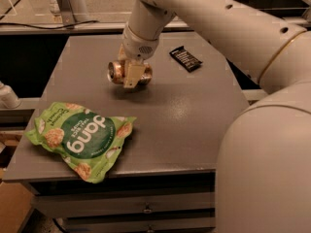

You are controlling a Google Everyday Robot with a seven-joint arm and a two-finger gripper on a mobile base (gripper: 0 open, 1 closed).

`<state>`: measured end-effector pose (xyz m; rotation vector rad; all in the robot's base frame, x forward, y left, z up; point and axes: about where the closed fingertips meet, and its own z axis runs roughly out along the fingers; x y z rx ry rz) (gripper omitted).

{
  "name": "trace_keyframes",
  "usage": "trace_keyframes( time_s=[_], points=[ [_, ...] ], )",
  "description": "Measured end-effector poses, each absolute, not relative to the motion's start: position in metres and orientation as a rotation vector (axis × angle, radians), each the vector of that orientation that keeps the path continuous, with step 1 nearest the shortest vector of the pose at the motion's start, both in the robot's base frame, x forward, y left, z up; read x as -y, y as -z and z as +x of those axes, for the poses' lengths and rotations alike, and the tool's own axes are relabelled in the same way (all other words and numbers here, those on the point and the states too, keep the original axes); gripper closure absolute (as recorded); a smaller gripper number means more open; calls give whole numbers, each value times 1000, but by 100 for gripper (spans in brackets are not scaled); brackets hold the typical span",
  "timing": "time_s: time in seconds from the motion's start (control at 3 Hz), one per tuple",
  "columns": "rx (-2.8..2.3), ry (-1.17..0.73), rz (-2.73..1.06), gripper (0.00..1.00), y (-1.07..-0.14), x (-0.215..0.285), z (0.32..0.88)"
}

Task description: Knock orange can over

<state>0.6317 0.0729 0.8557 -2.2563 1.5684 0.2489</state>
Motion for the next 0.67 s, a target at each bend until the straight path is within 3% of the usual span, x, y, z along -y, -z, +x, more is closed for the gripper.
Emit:
trace_keyframes(
  time_s=[0.33,0.67],
  points=[
    [-1556,-263,-2272,13,-852,-74,629],
    [-1547,-277,-2284,0,-848,-75,627]
  ],
)
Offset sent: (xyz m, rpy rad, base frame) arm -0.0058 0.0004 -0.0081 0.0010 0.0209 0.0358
